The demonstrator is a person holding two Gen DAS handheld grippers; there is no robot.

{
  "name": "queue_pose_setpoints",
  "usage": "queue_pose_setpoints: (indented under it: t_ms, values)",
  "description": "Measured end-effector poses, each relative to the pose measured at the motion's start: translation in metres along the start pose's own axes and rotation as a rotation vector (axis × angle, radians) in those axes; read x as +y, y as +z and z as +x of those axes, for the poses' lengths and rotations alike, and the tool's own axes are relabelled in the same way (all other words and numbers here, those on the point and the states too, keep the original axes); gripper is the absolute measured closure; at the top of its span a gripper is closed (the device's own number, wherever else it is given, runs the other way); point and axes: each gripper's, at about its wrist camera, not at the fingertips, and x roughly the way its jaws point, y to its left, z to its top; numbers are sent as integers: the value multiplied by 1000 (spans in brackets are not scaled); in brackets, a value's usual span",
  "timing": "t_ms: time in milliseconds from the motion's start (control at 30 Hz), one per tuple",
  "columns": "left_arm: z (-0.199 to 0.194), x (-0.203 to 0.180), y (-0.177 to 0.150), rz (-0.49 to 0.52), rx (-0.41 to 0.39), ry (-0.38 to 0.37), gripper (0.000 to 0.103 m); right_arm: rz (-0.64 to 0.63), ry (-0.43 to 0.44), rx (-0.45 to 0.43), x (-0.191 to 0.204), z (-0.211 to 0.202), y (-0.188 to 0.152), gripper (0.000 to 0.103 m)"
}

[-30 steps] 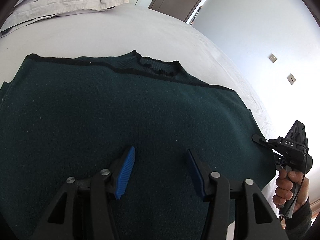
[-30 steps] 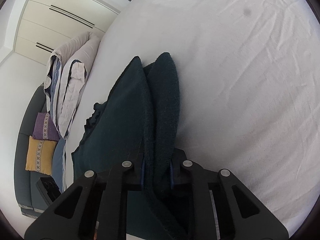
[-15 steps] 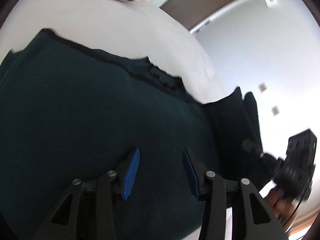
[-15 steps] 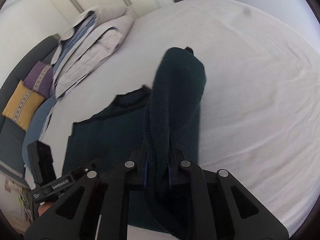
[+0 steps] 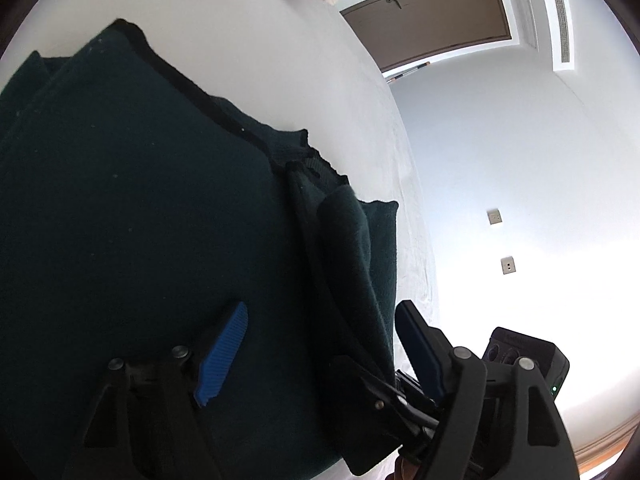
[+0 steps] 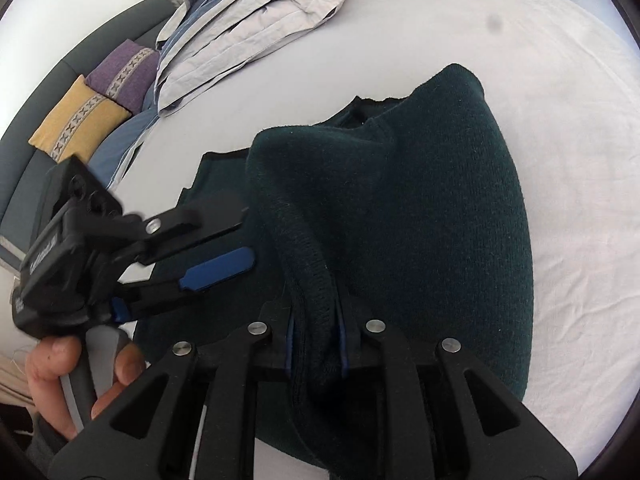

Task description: Fold small clothes

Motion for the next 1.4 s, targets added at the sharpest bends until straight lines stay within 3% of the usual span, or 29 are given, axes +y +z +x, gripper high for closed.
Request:
queue_pose_setpoints:
  t_ms: [67, 100, 133, 267, 333, 500, 567, 733, 1000, 1267, 1400]
  values:
    - [6, -8, 2, 26, 29, 26, 24, -32, 14, 17, 5, -6, -9, 62]
    - [8, -12, 2, 40, 41, 31, 23, -47, 19, 11, 9, -10, -15, 41]
    - [11, -15, 2, 52, 52, 39, 23, -64, 18, -9, 12, -17, -23, 37]
    - [19, -22, 1, 66, 72, 69, 25, -92, -7, -20, 11, -41, -52, 37]
    - [24, -26, -2, 80, 86, 93, 36, -101, -30, -34, 7, -52, -65, 37]
    - [30, -30, -7, 101, 114, 160, 83, -64, -1, -100, -11, -92, -89, 37]
    - [29, -32, -7, 109, 115, 169, 87, -37, 4, -119, -19, -103, -94, 37]
    - [19, -45, 1, 150, 138, 153, 90, 32, 46, -159, -36, -119, -101, 37]
    - [-33, -37, 34, 151, 125, 151, 90, -33, -20, -159, -23, -104, -90, 37]
    - [-92, 18, 55, 78, 83, 200, 90, -158, -36, -70, 14, -64, -88, 37]
    - [-103, 42, 61, 44, 80, 210, 90, -201, -38, -46, 36, -51, -92, 36]
